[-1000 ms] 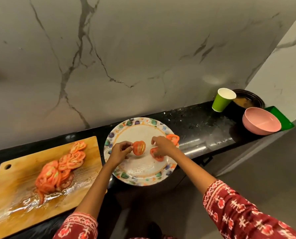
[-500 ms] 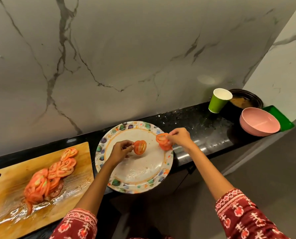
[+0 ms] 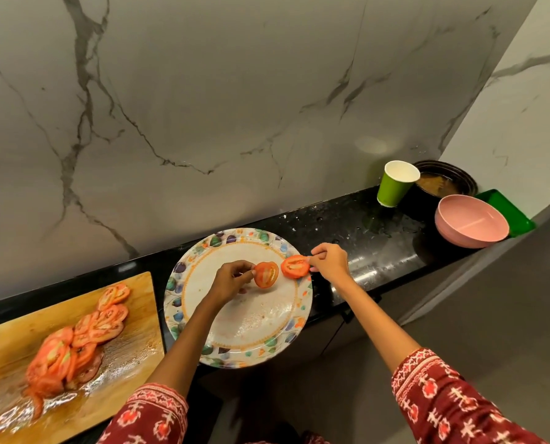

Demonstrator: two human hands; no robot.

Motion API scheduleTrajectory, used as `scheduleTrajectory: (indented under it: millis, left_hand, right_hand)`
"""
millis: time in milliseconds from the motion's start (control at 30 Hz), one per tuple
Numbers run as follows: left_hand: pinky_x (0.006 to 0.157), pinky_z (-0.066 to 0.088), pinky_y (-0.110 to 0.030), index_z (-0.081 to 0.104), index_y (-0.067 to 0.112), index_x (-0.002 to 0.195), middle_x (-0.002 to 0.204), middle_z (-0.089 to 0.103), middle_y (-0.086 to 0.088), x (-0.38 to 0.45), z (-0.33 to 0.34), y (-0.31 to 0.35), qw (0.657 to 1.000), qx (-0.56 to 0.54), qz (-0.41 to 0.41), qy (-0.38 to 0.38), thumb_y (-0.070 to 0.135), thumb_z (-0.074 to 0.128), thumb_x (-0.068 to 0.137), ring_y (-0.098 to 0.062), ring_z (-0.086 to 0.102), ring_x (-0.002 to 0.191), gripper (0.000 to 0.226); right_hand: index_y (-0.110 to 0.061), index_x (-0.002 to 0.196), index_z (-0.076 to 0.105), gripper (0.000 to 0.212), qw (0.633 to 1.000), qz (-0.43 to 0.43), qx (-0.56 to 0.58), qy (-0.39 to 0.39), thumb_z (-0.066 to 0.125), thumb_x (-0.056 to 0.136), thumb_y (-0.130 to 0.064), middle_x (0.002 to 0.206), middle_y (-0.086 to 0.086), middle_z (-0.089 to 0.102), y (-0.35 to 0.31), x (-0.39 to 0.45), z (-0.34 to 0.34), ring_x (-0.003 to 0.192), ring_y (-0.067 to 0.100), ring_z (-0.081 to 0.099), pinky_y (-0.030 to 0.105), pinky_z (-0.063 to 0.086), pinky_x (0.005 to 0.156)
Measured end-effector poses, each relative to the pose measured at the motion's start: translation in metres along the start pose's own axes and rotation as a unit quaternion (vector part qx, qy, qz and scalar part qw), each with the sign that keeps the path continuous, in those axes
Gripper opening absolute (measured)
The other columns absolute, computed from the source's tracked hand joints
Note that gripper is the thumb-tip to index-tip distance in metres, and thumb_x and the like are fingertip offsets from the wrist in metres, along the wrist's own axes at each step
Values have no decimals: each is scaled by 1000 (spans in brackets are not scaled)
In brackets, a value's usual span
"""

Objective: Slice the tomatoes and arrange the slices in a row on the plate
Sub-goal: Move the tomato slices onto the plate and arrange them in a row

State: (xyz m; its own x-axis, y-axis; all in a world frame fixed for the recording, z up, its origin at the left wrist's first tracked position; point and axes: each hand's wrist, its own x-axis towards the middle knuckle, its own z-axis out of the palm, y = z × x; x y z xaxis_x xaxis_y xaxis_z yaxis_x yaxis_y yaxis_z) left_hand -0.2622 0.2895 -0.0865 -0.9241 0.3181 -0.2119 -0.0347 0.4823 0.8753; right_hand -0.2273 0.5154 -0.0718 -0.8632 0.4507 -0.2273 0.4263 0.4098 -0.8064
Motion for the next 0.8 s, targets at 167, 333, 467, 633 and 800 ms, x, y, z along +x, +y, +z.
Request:
scheduleTrajectory:
  millis: [167, 333, 467, 633, 800]
  left_hand:
    - [57, 51, -12, 61, 5, 113, 109, 61, -14, 2, -2, 1, 1000, 1, 3, 2, 12, 54, 91, -19, 57, 85, 24]
    - [56, 51, -11, 61, 5, 113, 109, 61, -14, 4, -2, -1, 1000, 6, 5, -2, 13, 55, 91, -17, 57, 83, 24]
    - [56, 50, -12, 61, 4, 112, 105, 61, -12, 4, -4, -3, 1000, 9, 7, 0, 12, 54, 91, -16, 56, 82, 24]
    - [56, 51, -11, 61, 4, 112, 102, 60, -8, 6, -3, -3, 1000, 8, 11, -12, 11, 54, 91, -15, 56, 82, 23]
    - [54, 50, -11, 62, 5, 110, 100, 60, -9, 8, -7, -3, 1000, 13, 15, -10, 11, 54, 91, -13, 56, 78, 21]
  right_hand:
    - [-14, 128, 48, 68, 960, -131, -205, -139, 80, 70, -27, 117, 5, 53, -2, 4, -3, 107, 17, 47, 34, 45, 89]
    - [-17, 128, 43, 63, 946, -182, -230, -141, 75, 73, -21, 119, 6, 51, 2, 3, 0, 115, 23, 42, 32, 40, 89]
    - [-16, 127, 47, 64, 935, -196, -264, -135, 77, 72, -28, 120, 1, 50, -4, 5, -5, 116, 18, 39, 36, 42, 92]
    - [-19, 123, 49, 53, 932, -230, -252, -124, 72, 76, -28, 115, -1, 53, -5, 4, -2, 110, 18, 44, 32, 43, 84]
    - [-19, 125, 46, 56, 930, -258, -223, -139, 72, 76, -24, 113, 1, 53, -18, 5, -2, 107, 17, 42, 28, 43, 81]
